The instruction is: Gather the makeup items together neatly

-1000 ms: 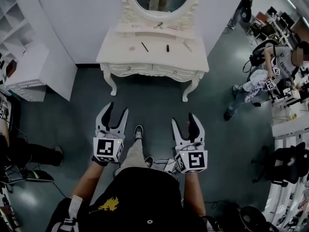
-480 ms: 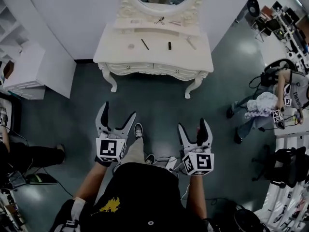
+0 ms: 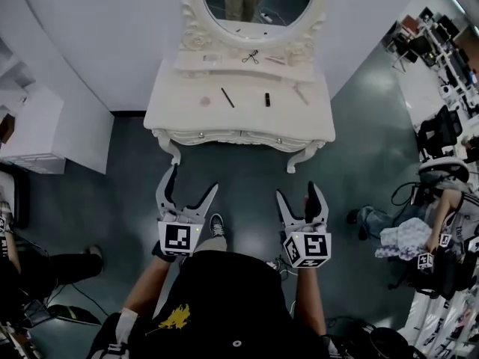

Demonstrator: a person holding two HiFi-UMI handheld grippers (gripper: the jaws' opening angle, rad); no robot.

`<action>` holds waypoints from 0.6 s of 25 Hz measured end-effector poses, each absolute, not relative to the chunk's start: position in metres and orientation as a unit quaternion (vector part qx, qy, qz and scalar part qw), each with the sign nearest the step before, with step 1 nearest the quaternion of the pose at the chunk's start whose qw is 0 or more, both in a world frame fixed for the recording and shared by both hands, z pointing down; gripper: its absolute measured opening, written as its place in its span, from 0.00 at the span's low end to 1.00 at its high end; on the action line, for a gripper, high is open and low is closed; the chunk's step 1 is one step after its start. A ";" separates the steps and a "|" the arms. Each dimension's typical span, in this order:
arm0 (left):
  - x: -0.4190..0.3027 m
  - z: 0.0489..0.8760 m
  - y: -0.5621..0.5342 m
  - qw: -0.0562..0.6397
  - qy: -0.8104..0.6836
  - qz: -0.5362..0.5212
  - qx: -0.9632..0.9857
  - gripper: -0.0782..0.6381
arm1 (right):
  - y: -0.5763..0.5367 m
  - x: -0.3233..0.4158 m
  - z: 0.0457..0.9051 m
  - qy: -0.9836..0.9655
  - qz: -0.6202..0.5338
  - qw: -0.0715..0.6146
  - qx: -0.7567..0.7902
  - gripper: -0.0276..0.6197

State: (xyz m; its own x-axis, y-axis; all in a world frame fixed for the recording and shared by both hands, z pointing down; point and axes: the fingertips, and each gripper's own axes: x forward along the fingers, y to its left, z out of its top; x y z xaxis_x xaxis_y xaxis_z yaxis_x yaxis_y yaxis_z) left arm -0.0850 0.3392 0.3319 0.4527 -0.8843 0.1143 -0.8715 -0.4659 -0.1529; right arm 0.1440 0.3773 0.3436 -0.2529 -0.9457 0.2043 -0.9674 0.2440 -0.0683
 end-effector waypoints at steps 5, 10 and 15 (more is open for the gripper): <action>-0.097 0.348 0.285 0.006 0.494 -0.090 -0.865 0.71 | 0.321 0.126 0.344 -0.776 0.091 0.071 0.620 0.61; -0.097 0.354 0.242 0.004 0.483 -0.093 -0.871 0.71 | 0.280 0.123 0.354 -0.768 0.101 0.077 0.628 0.61; -0.090 0.361 0.187 0.003 0.483 -0.090 -0.871 0.71 | 0.226 0.125 0.371 -0.766 0.114 0.093 0.626 0.59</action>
